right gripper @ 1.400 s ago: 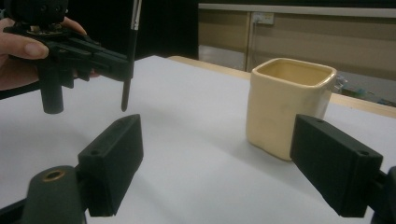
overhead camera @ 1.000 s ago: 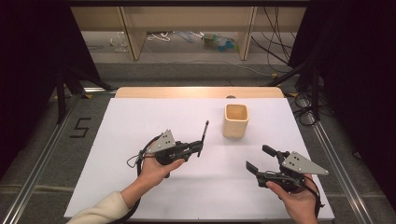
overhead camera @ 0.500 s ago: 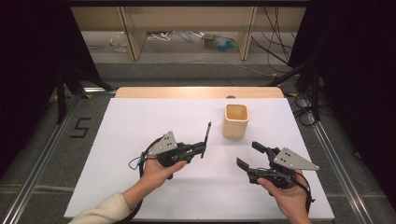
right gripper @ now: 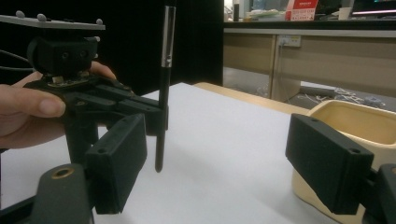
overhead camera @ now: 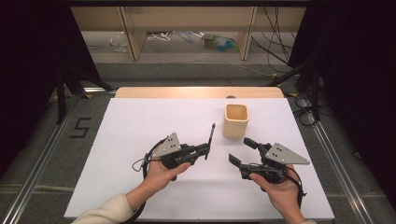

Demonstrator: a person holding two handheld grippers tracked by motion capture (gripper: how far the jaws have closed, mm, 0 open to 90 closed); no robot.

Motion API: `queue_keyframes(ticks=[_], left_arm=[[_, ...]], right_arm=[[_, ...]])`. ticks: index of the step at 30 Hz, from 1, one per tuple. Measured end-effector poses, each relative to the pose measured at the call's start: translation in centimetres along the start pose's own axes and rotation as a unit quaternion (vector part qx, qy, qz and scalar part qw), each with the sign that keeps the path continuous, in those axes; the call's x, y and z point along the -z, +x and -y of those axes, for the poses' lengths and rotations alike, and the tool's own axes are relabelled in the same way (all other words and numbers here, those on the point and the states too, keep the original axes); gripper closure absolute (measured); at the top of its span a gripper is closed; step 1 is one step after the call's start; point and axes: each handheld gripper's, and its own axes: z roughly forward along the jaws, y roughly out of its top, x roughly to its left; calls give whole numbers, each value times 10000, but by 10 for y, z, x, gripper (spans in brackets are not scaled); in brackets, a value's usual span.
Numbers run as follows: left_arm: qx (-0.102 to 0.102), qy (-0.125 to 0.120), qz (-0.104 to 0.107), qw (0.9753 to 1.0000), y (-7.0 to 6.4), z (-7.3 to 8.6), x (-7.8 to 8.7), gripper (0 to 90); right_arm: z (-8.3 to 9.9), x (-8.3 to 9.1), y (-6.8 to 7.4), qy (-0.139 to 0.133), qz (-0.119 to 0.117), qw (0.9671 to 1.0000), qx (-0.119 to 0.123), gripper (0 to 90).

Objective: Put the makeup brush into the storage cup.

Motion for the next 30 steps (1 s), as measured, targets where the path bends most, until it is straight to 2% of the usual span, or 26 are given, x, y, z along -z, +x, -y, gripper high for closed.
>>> queue_keyframes(ticks=[1,6,7,8,15,20,21,24,26,27,30], left_arm=[[-9,-9,-7,10000,-1,0,-1,840],[-17,-5,25,10000,-4,0,-3,841],[-17,-5,25,10000,-4,0,-3,841],[20,-7,30,10000,-6,1,-4,841],[-12,-17,50,10000,-9,1,-7,841],[-8,-6,79,10000,-11,2,-9,841],[-78,-8,125,9999,-10,2,-10,841],[10,-2,101,9999,-12,2,-11,841],[-91,6,129,9999,-12,2,-12,841],[-27,-5,119,9999,-13,2,-12,841],[-1,-7,106,9999,-13,3,-12,841]], right_arm=[[-1,-2,1,60,-19,10000,-24,219],[-5,-10,4,4,-91,10000,21,225],[-6,-11,4,85,-108,9999,21,226],[-6,-14,4,-61,-65,10000,38,229],[-10,-20,5,5,-151,9999,22,241],[-11,-28,6,-204,-213,9995,133,258],[-11,-28,6,-204,-213,9995,133,258],[-12,-29,8,-108,-214,9997,79,277],[-13,-32,8,-171,-276,9994,107,297],[-14,-32,9,-39,-270,9996,77,304],[-14,-34,11,-157,-266,9995,80,345]])
